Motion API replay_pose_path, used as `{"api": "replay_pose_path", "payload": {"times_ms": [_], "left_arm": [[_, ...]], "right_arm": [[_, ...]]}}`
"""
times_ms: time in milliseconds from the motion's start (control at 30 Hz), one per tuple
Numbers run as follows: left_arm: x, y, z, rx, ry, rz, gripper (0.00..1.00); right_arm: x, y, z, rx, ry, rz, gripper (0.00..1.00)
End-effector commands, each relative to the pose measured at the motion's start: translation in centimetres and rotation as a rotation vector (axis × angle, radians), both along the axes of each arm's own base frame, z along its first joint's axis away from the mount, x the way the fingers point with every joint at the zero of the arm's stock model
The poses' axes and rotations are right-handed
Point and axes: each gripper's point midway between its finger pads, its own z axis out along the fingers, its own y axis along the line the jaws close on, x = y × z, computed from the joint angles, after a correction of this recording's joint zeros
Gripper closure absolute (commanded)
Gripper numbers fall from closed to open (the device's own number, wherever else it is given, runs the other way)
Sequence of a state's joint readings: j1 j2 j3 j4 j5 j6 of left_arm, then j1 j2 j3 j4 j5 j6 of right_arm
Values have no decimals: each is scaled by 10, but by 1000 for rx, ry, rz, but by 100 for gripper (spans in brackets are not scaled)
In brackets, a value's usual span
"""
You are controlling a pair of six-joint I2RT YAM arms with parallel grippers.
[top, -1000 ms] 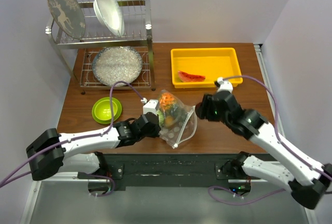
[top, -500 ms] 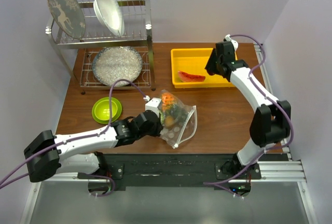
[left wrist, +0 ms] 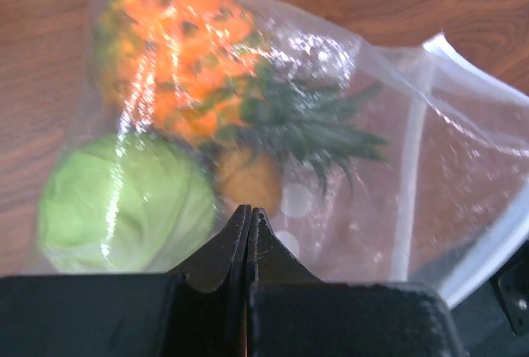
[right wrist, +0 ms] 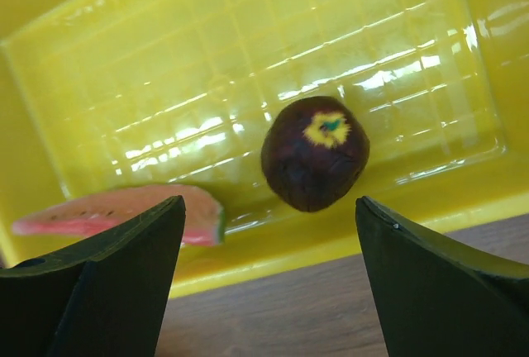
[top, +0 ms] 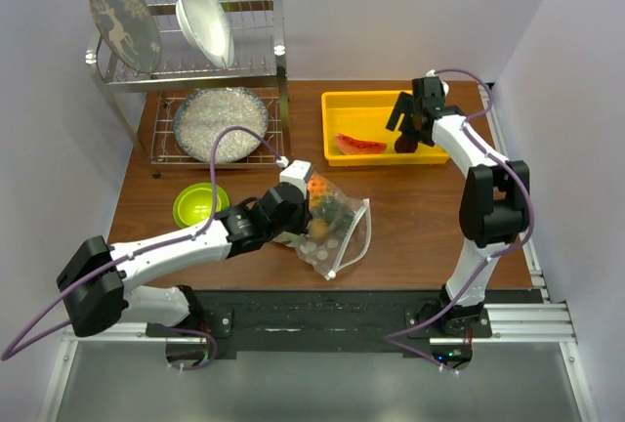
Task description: Open the zip-top bag and remove the fake food
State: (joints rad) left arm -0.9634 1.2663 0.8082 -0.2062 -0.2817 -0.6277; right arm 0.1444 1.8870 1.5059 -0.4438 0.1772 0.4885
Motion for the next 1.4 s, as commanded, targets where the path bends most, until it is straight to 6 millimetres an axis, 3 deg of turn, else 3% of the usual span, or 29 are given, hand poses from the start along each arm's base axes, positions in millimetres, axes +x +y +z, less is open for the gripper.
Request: {"api": "replay_pose_path", "payload": {"times_ms": [0,33,67,100,133,167,200,233,267,300,333,400,433,500,700,867,1033,1233,1367], "left_arm": [[30,1,19,17,-60,30,98],[34,3,19,24,-62,41,98],[40,5,20,28,-64,57,98],[43,8,17,42,-64,64,98],[46,10,17,49,-71,77,98],[50,13,17,51,-72,87,98],[52,14,15,62,-69,90,100],[53,14,14,63,-66,89,100],[55,15,13,64,-64,91,100],[55,14,10,69,-58,90,100],[54,13,8,67,-48,79,100],[51,11,4,59,-37,68,100],[48,11,0,60,-25,59,100],[46,11,-4,57,-16,54,100],[39,12,-23,69,22,45,100],[32,13,-35,50,43,39,100],[25,8,-48,23,80,18,100],[22,5,-54,16,95,-1,100],[20,5,-61,22,109,-9,100]], "right_arm": [[-20,14,73,71,-125,60,16],[-30,18,80,87,-141,73,18],[-49,21,65,91,-105,82,20],[-67,29,89,107,-162,109,23],[-79,34,91,122,-177,126,25],[-103,37,66,133,-126,143,28],[-119,45,68,173,-137,158,37],[-136,51,87,215,-202,181,41],[-160,58,63,251,-160,211,44],[-178,75,61,293,-159,251,48],[-200,80,51,317,-154,270,51],[-226,103,41,408,-129,309,54],[-239,111,23,448,-105,330,57],[-256,131,18,523,-103,358,58],[-276,177,-9,648,-48,437,61],[-273,206,-13,731,-56,460,61],[-271,231,-33,786,-5,447,64],[-262,238,-46,781,-19,389,64],[-255,232,-46,726,-62,349,57]]}}
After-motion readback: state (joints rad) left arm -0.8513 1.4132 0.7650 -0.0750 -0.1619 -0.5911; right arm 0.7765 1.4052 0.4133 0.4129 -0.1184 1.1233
